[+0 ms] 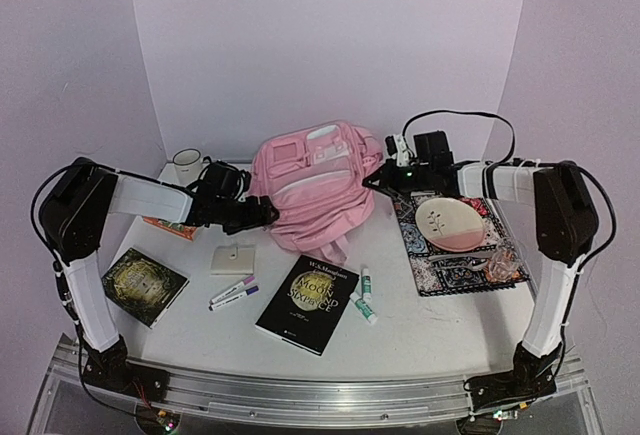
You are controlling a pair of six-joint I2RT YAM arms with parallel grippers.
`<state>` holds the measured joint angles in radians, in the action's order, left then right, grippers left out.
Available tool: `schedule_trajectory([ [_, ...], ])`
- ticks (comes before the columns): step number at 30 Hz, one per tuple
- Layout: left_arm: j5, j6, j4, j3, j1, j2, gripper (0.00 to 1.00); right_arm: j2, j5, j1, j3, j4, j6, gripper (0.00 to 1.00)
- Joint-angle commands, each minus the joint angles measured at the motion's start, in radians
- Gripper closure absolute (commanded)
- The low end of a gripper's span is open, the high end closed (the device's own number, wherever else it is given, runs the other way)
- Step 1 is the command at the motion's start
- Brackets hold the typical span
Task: Pack the student bag
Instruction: Move the student bag from the book.
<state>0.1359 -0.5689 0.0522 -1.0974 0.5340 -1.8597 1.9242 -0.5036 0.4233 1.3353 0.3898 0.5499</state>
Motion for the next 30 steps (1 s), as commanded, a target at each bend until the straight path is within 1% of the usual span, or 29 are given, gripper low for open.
schedule_trajectory([
  [1, -0.02, 0.019, 0.071, -0.007, -0.004, 0.14, 0.11, -0.15, -0.011, 0.028, -0.071, 0.085, -0.043, 1.0],
  [5, -0.025, 0.023, 0.045, 0.006, 0.004, 0.207, 0.11, -0.181, 0.025, 0.046, -0.131, 0.101, -0.042, 1.0],
  [9, -0.058, 0.047, -0.018, -0.016, 0.046, 0.247, 0.11, -0.196, 0.08, 0.077, -0.172, 0.126, -0.048, 1.0],
  [13, -0.084, 0.056, -0.074, -0.027, 0.079, 0.268, 0.11, -0.201, 0.138, 0.105, -0.23, 0.154, -0.013, 1.0],
  [16, -0.085, 0.049, -0.079, -0.035, 0.101, 0.252, 0.1, -0.197, 0.165, 0.128, -0.271, 0.174, 0.01, 1.0],
  [17, -0.085, 0.045, -0.08, -0.038, 0.106, 0.238, 0.1, -0.193, 0.162, 0.13, -0.28, 0.176, 0.015, 0.98],
  [21, -0.065, 0.015, -0.081, -0.032, 0.11, 0.188, 0.1, -0.186, 0.145, 0.129, -0.303, 0.167, -0.004, 0.83],
  [26, -0.073, 0.005, -0.08, 0.0, 0.112, 0.174, 0.11, -0.184, 0.156, 0.116, -0.259, 0.054, -0.115, 0.63],
  [30, -0.087, 0.02, -0.08, 0.031, 0.112, 0.197, 0.11, -0.16, 0.132, 0.071, -0.209, 0.005, -0.161, 0.55],
])
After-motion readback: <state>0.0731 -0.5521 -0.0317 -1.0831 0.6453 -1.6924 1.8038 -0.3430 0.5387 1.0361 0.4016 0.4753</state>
